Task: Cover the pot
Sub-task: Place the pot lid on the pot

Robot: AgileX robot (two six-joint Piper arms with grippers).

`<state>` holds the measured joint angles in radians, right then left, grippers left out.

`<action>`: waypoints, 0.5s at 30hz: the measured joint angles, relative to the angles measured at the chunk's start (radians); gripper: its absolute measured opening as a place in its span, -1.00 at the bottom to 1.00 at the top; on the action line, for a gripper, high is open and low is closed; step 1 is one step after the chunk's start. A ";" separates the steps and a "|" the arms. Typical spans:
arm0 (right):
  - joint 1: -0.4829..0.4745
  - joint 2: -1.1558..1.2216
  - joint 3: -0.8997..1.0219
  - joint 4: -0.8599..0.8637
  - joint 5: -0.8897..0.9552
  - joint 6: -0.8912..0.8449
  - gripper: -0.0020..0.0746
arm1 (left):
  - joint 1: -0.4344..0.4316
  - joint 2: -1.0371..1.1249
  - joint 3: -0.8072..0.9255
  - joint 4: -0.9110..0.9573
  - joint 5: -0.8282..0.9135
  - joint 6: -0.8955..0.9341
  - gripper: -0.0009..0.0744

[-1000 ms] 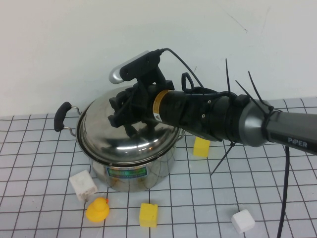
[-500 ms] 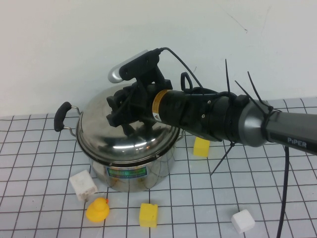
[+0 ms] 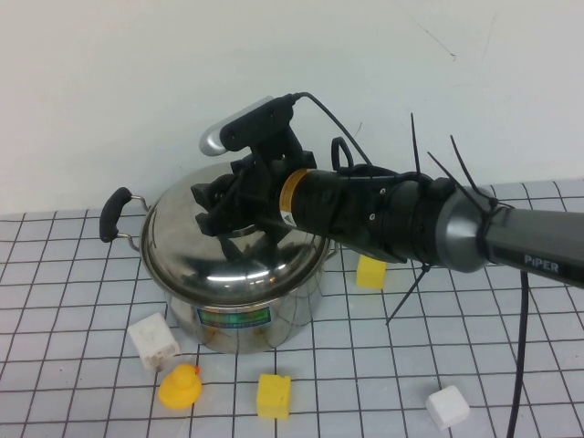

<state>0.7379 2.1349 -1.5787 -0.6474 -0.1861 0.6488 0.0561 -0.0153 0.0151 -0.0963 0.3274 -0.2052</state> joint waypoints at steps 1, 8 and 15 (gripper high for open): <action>0.000 0.000 0.000 0.000 0.000 0.004 0.34 | 0.000 0.000 0.000 0.000 0.000 0.000 -0.98; 0.000 -0.007 0.000 0.000 0.000 0.009 0.42 | 0.000 0.000 0.000 0.000 0.000 0.000 -0.98; 0.000 -0.145 0.000 -0.030 0.066 0.010 0.43 | 0.000 0.000 0.000 0.000 0.000 0.000 -0.98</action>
<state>0.7379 1.9895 -1.5787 -0.6770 -0.1200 0.6588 0.0561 -0.0153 0.0151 -0.0963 0.3274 -0.2052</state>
